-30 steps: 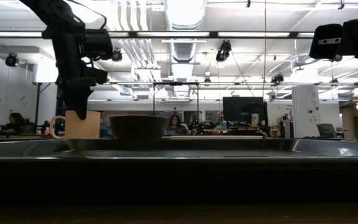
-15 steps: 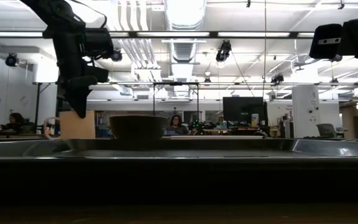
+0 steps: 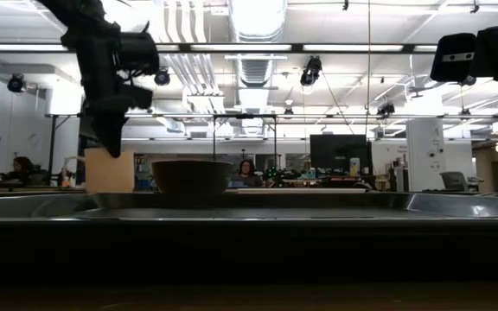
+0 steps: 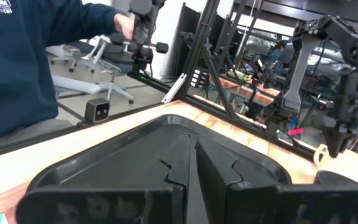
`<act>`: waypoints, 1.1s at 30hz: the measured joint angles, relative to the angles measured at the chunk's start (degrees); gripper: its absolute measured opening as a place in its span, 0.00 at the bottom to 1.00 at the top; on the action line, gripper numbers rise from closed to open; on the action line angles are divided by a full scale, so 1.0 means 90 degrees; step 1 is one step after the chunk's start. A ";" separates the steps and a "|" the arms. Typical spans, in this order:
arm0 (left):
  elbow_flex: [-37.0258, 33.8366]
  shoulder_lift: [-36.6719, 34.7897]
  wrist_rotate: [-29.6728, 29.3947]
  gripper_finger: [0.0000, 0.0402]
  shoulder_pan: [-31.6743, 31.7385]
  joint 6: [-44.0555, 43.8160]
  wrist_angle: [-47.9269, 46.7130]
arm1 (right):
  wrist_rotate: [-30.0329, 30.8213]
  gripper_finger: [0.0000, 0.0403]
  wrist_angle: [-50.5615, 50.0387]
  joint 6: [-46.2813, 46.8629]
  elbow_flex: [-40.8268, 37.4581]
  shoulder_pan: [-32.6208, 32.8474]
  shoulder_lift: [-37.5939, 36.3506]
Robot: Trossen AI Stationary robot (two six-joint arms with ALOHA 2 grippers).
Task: Set up tray
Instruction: Put the orange mug on the black serving tray
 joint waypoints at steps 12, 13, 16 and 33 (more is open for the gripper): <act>0.2188 0.0011 0.0001 0.00 -0.1417 0.0050 -0.1372 | 0.0000 0.04 0.0000 0.0000 0.0000 0.0002 0.0000; 0.2352 0.0038 0.0004 0.00 -0.1578 -0.0039 -0.1444 | 0.0000 0.04 0.0000 0.0000 0.0000 0.0002 0.0000; 0.2761 0.0207 0.0052 0.00 -0.2031 -0.0261 -0.1691 | 0.0000 0.04 0.0000 0.0000 0.0000 0.0000 -0.0002; 0.4140 0.2948 0.0110 0.00 -0.3890 -0.0508 -0.2062 | 0.0002 0.04 0.0000 0.0002 0.0000 0.0001 0.0000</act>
